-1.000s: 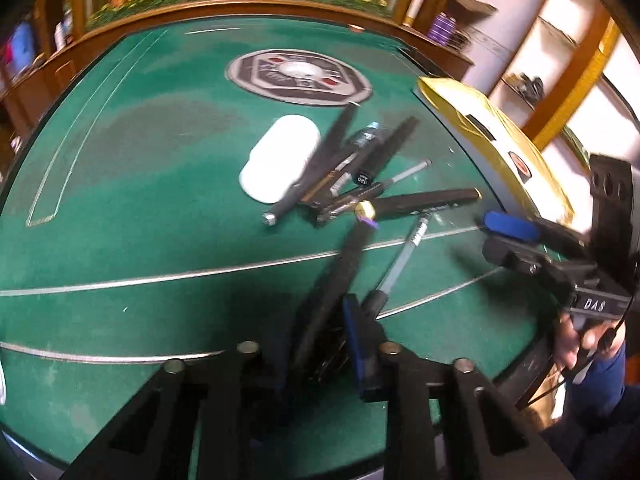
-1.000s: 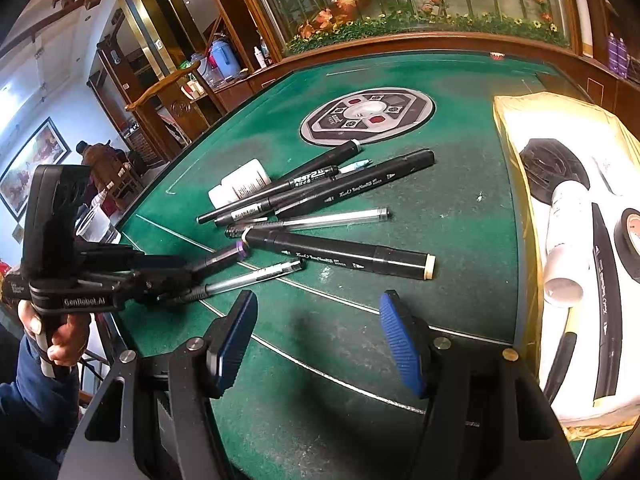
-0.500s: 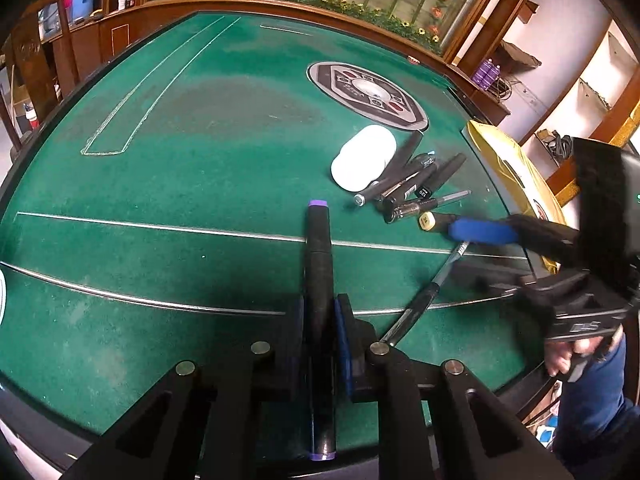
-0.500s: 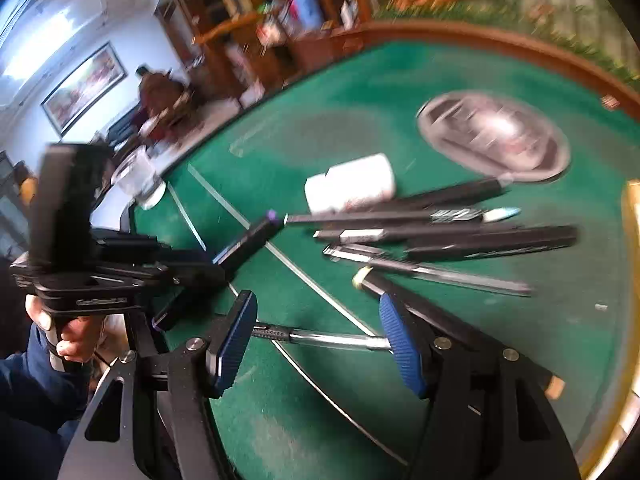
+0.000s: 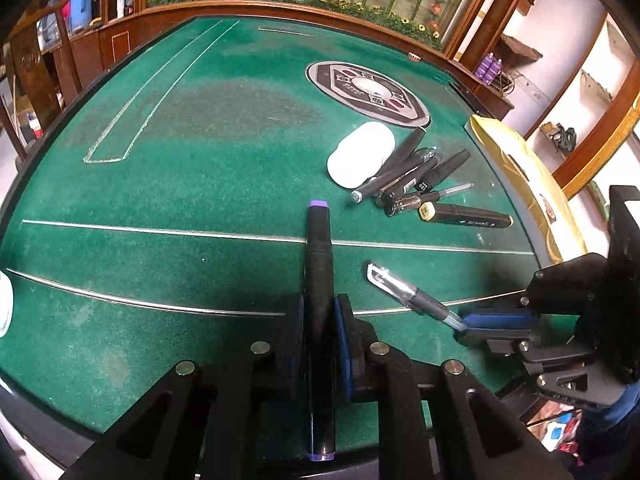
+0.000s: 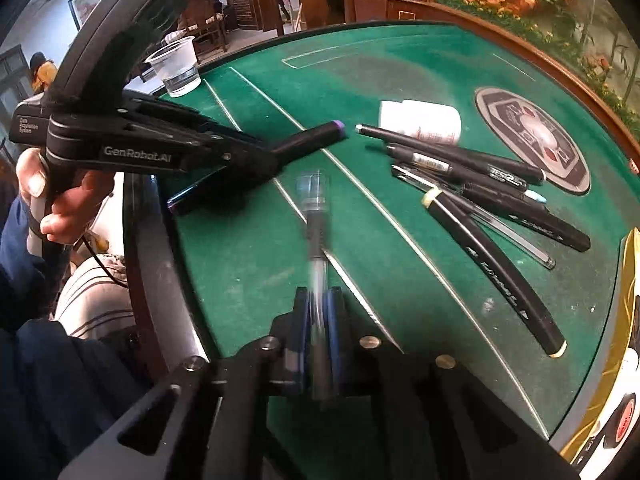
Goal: Organize rigid objects
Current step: 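Grasp a purple-capped black marker with the left tool while the right tool grasps a clear pen, then carry the black marker and clear pen over the tray with both tools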
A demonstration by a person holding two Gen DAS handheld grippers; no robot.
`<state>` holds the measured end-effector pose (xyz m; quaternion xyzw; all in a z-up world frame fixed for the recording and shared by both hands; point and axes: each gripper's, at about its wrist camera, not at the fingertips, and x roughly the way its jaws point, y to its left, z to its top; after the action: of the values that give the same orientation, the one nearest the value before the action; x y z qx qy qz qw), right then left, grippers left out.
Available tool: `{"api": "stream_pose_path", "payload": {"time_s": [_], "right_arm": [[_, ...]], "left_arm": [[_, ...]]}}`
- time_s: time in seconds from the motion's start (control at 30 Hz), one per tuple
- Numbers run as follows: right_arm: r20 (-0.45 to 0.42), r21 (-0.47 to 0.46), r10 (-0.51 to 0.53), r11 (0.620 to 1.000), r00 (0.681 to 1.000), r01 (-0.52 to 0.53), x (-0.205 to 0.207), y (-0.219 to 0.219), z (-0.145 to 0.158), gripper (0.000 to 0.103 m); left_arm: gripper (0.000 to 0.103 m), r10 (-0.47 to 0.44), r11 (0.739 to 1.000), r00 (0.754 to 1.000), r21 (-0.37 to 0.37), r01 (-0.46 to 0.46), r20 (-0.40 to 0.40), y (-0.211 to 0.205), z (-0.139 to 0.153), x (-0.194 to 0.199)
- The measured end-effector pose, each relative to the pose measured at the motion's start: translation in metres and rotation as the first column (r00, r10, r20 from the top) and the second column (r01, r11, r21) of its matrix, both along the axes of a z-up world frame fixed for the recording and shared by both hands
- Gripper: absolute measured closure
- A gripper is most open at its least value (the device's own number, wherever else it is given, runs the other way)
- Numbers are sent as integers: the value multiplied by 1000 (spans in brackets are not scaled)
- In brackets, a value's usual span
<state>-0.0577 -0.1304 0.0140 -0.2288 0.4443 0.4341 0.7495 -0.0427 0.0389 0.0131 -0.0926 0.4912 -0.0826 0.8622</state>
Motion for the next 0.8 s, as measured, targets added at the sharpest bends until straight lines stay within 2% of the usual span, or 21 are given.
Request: {"api": "stream_pose_path", "payload": {"time_s": [0.13,0.23,0.3,0.37,0.53,0.7,0.8], "right_arm": [[22,30,-80,996,997,80,0,-2,-1,95],[-33,104,-185,977,982,187,9,-16,-1,95],[-42,114,-210,970,977,213,10,-19,-3,95],[-44,115,-222,968,974,225,11,-20,-3,95],[29,60,-211,976,977,209,8,-6,-2,94],[64,53,-213,976,975,210,9,0,-4,94],[72,56,-220,975,973,216,7,0,-5,94]], "left_arm": [[88,12,998,1000,56,-13,18,-9,1,-3],[88,7,1000,1000,29,-8,20,-11,0,-6],[88,2,999,1000,35,-3,25,-16,0,-6],[88,-4,999,1000,41,3,24,-21,0,-4],[88,-6,995,999,96,2,38,-34,0,-5],[88,-3,992,999,123,-3,51,-38,-1,-7],[83,-2,992,999,124,-4,51,-39,-1,-7]]}}
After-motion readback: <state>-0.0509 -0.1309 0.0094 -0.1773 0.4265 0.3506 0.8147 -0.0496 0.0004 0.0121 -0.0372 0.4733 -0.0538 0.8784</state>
